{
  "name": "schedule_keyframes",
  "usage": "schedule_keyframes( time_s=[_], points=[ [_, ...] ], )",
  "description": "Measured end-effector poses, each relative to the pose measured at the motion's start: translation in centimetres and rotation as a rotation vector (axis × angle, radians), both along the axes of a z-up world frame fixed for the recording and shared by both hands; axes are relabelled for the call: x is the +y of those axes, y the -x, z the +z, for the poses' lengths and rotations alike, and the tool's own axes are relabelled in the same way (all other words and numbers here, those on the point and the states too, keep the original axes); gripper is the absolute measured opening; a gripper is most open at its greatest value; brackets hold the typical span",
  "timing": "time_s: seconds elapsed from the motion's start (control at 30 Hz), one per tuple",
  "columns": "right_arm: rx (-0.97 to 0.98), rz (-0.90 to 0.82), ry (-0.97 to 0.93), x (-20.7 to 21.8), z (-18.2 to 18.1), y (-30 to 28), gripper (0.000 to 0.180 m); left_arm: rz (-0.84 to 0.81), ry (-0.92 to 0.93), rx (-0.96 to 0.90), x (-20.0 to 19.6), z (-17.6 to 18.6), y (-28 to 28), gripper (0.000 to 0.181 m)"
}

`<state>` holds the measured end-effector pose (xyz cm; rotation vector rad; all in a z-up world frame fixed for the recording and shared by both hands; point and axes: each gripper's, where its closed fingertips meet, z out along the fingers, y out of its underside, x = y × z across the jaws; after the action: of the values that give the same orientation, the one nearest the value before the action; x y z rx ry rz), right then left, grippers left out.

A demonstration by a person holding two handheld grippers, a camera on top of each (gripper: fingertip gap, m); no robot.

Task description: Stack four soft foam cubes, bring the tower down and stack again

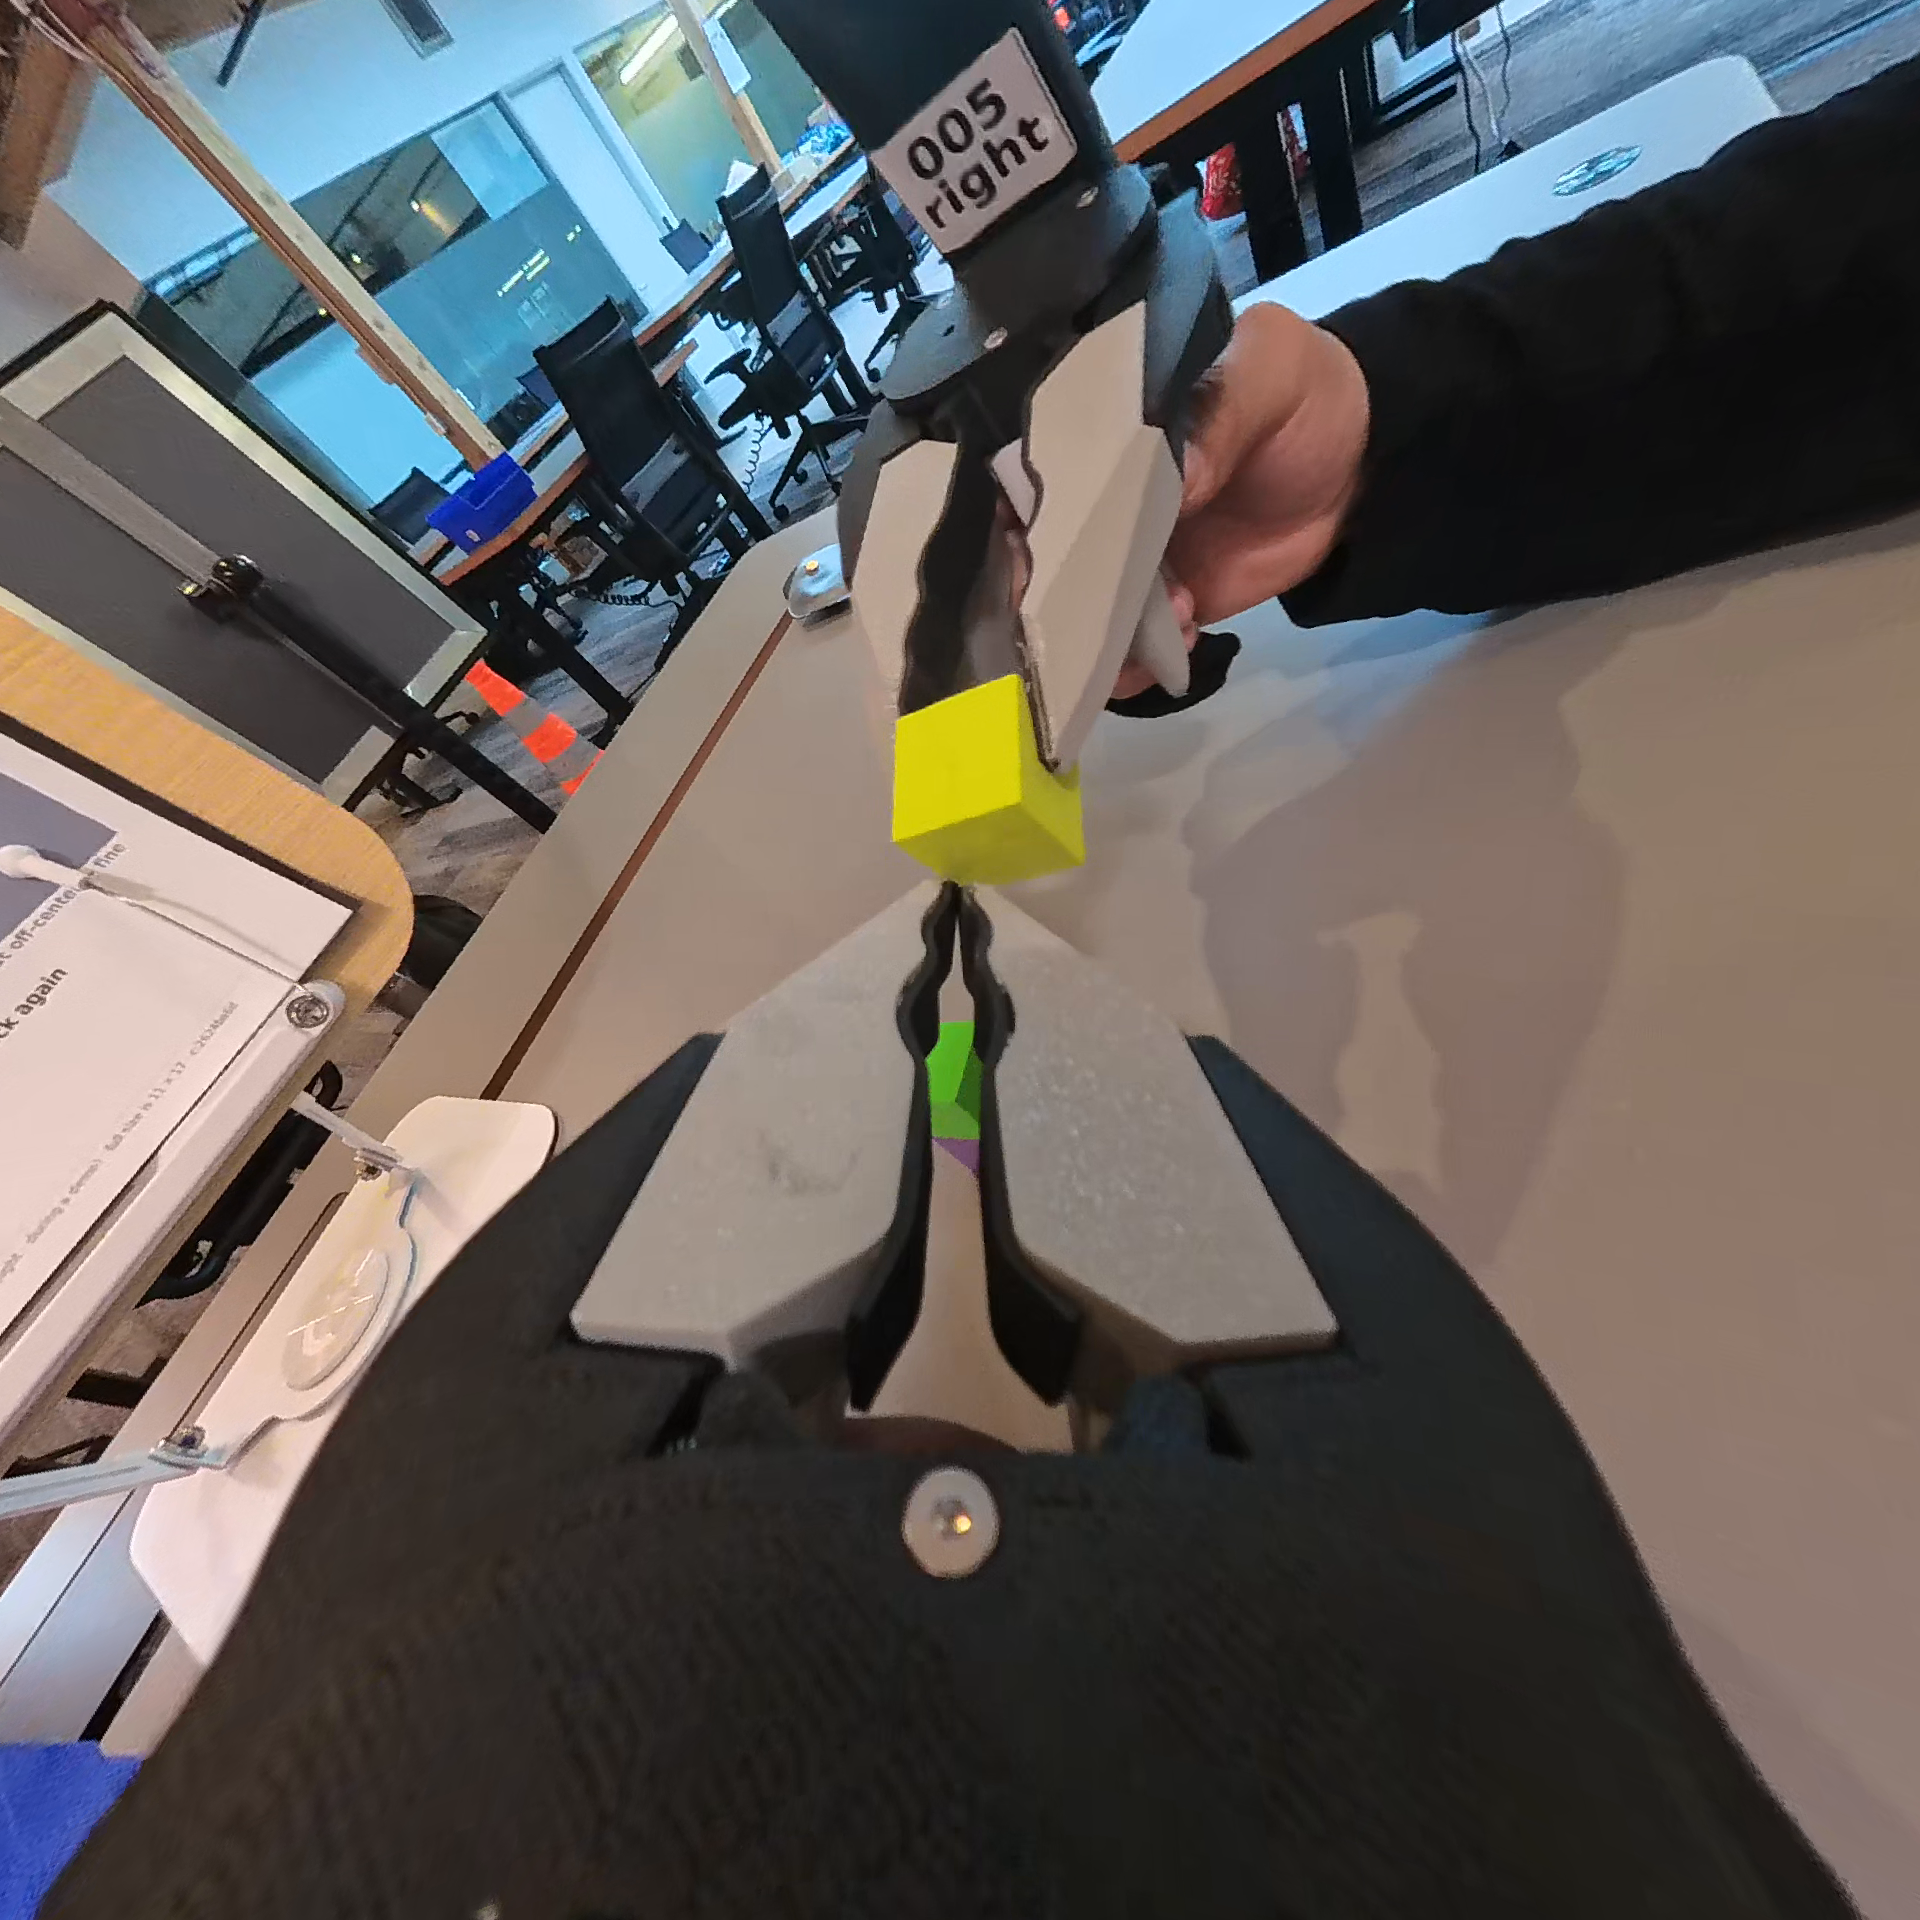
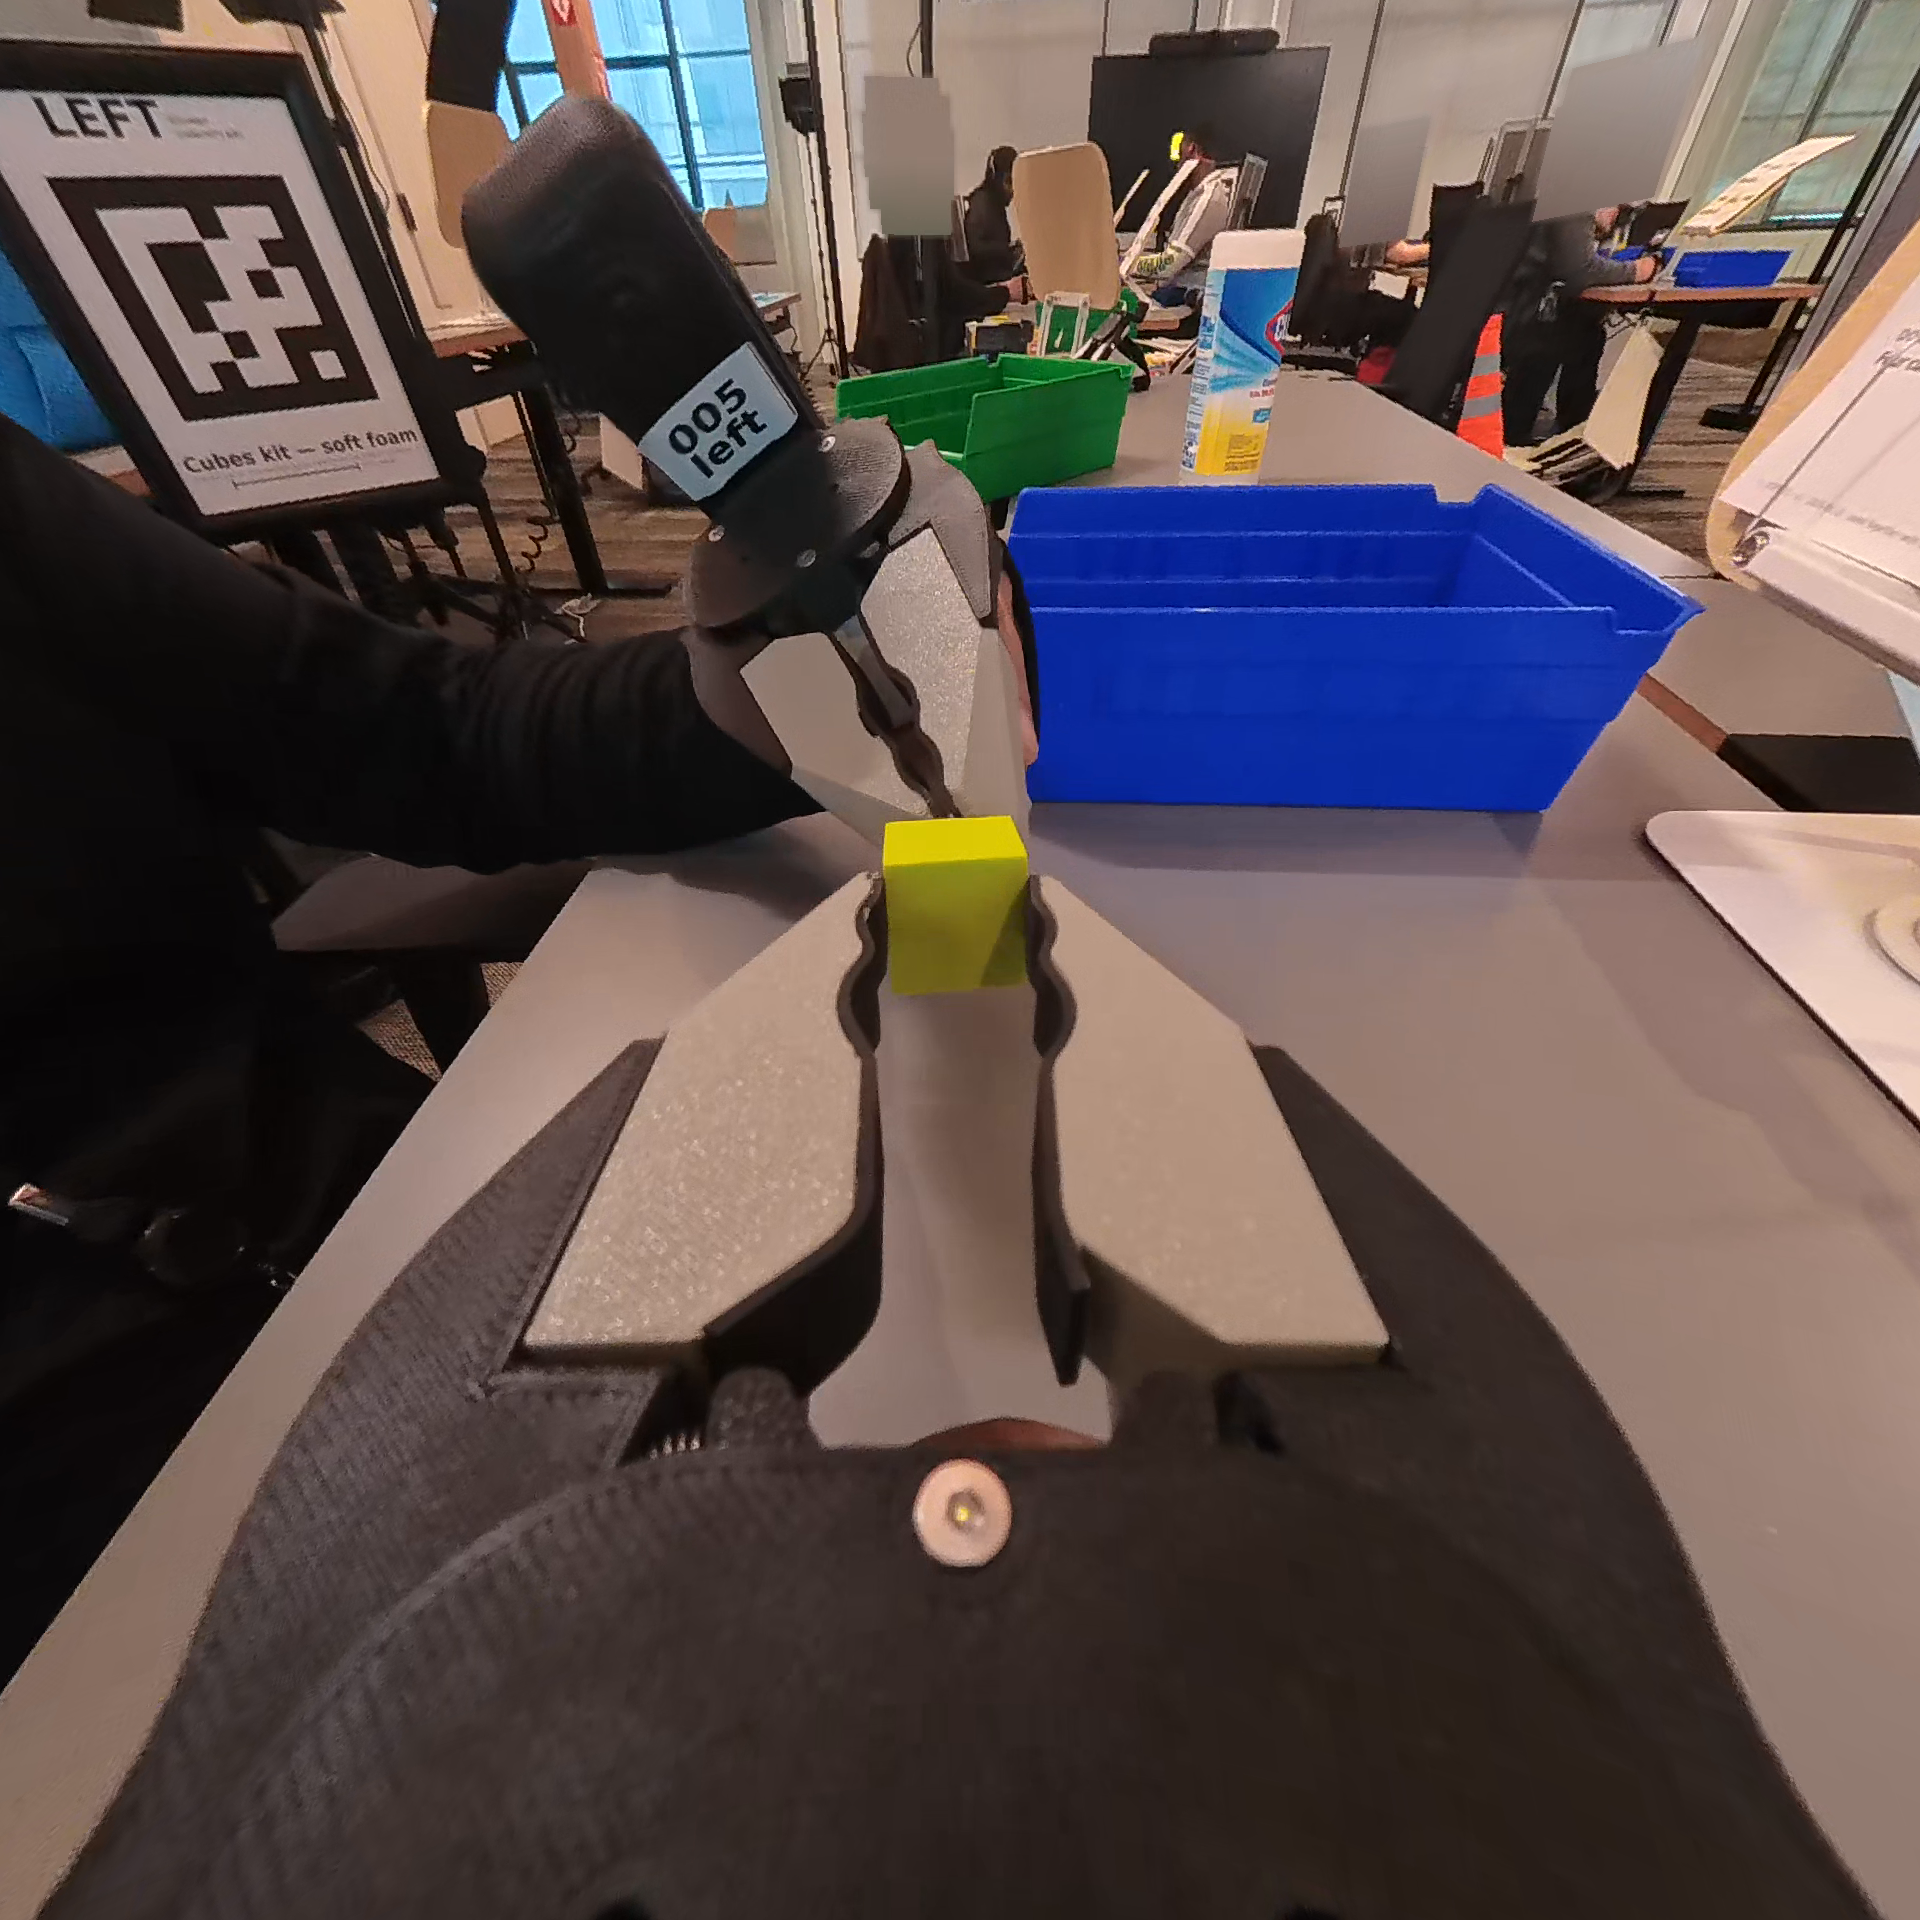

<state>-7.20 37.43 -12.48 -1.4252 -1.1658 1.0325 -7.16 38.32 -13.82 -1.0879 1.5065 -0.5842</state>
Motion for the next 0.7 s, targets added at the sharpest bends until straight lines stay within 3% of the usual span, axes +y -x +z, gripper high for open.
schedule_keyframes(
  time_s=[0.7],
  points=[
    [-0.035, -0.040, 0.024, 1.0, -1.3, -0.3, 0.024, 0.012, 0.002, -0.033, 0.1, 0.5, 0.1, 0.000]
  ],
)
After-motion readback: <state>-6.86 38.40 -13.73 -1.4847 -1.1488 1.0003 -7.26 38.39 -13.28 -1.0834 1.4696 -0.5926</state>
